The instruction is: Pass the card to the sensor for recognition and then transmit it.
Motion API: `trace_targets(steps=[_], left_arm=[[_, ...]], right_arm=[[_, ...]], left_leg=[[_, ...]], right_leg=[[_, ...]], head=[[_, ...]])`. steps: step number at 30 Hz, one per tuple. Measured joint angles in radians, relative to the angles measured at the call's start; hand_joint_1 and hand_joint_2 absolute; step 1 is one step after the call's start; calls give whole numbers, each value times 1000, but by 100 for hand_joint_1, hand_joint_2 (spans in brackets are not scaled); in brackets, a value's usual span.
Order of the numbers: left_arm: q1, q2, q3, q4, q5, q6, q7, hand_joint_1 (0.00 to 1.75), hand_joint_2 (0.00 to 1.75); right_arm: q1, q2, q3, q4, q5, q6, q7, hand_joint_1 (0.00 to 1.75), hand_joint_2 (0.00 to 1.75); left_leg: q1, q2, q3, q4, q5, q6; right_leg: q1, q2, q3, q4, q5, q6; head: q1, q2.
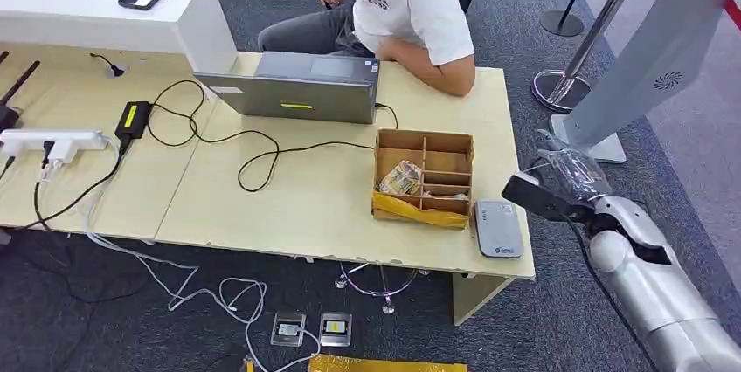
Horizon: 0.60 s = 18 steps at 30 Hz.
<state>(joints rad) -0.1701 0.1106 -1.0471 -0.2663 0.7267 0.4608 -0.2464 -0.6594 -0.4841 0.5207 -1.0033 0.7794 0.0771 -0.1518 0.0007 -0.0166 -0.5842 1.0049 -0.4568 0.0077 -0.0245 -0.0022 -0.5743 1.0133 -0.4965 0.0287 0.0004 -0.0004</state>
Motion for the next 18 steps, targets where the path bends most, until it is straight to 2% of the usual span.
trace_targets(steps=[6, 18], left_arm=[[0, 0, 0, 0, -3, 0, 0, 0, 175], [-1, 0, 0, 0, -10, -2, 0, 0, 175]], right_arm=[[72, 0, -39, -29, 5, 10, 16, 175, 175], [122, 0, -89, -52, 8, 13, 19, 175, 175]], left_leg=[[0, 0, 0, 0, 0, 0], [0, 0, 0, 0, 0, 0]], right_leg=[[0, 0, 0, 0, 0, 0], [0, 0, 0, 0, 0, 0]], head=[[0, 0], [0, 0]])
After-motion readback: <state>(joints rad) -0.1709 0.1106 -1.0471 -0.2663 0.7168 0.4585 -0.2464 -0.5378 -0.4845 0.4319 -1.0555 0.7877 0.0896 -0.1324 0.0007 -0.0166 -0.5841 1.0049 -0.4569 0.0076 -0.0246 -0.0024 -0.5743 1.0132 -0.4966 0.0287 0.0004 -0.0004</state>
